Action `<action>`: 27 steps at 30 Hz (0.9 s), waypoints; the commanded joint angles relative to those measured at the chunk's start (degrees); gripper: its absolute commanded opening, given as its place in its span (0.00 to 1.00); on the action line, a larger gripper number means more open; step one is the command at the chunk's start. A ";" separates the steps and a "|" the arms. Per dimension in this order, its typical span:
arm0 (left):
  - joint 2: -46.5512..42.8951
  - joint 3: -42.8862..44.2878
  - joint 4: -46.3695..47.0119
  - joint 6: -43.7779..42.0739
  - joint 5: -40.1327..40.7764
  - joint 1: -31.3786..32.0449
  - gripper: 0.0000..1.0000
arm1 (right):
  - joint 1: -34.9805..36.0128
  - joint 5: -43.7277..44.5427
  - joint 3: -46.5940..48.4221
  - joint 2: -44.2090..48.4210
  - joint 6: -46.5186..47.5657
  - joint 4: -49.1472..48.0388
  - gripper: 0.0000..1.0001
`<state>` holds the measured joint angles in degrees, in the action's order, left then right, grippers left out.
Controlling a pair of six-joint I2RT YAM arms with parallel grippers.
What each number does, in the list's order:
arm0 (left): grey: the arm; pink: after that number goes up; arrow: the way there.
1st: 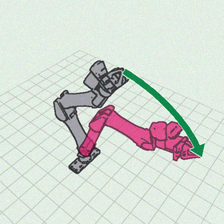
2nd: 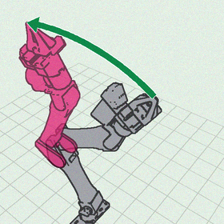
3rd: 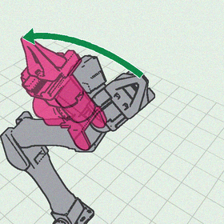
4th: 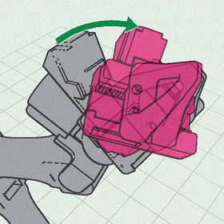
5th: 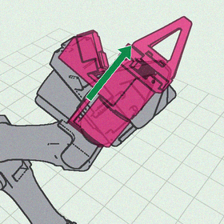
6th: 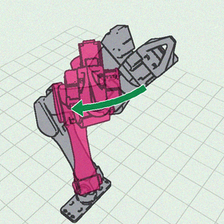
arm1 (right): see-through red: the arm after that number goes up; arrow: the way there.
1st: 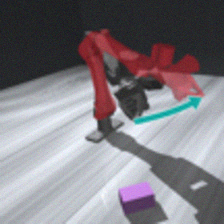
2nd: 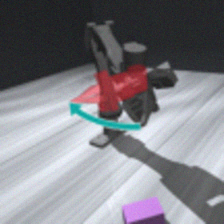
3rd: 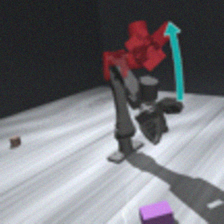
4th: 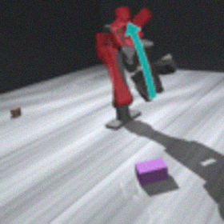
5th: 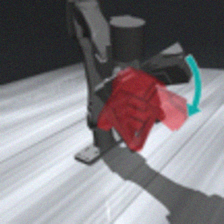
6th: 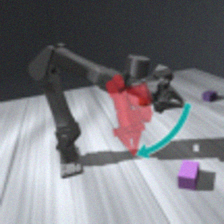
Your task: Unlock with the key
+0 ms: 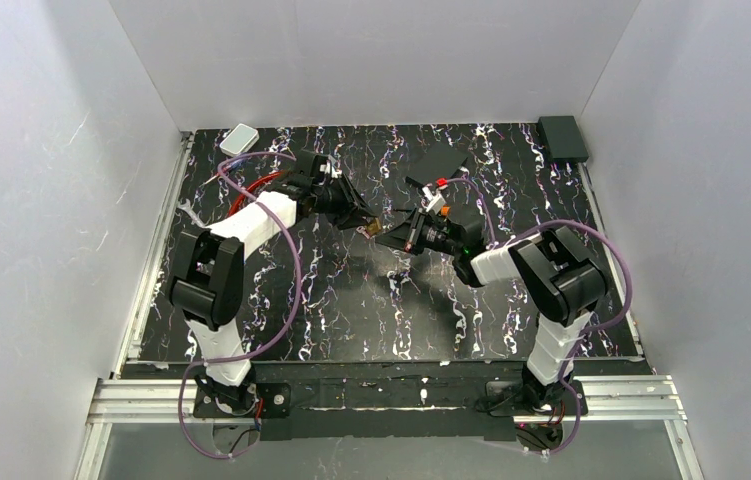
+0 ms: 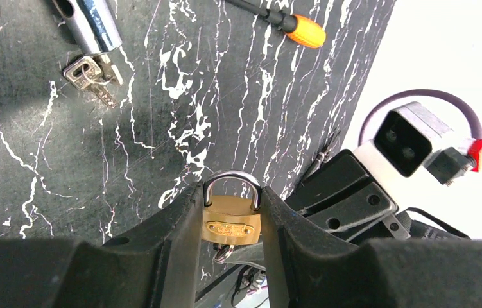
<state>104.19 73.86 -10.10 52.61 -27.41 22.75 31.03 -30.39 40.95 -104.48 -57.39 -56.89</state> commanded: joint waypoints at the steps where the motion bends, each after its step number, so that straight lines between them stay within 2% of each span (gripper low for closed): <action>1: -4.77 -1.73 1.42 1.29 -5.73 1.05 0.00 | -1.30 0.56 0.17 -2.14 -5.26 -12.90 0.01; 10: -6.09 -3.50 5.37 2.65 -6.45 0.99 0.00 | -2.38 0.81 0.53 -6.16 -14.37 -24.48 0.01; 18: -6.76 -4.87 9.58 4.37 -8.11 0.85 0.00 | -2.47 2.79 0.89 -6.75 -15.93 -28.11 0.01; 27: -10.13 -6.27 15.60 4.96 -10.14 0.77 0.00 | -2.71 5.00 1.85 -11.04 -24.80 -42.59 0.01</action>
<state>99.96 68.84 4.49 57.07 -29.59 22.15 29.21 -31.60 40.62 -113.23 -77.66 -83.54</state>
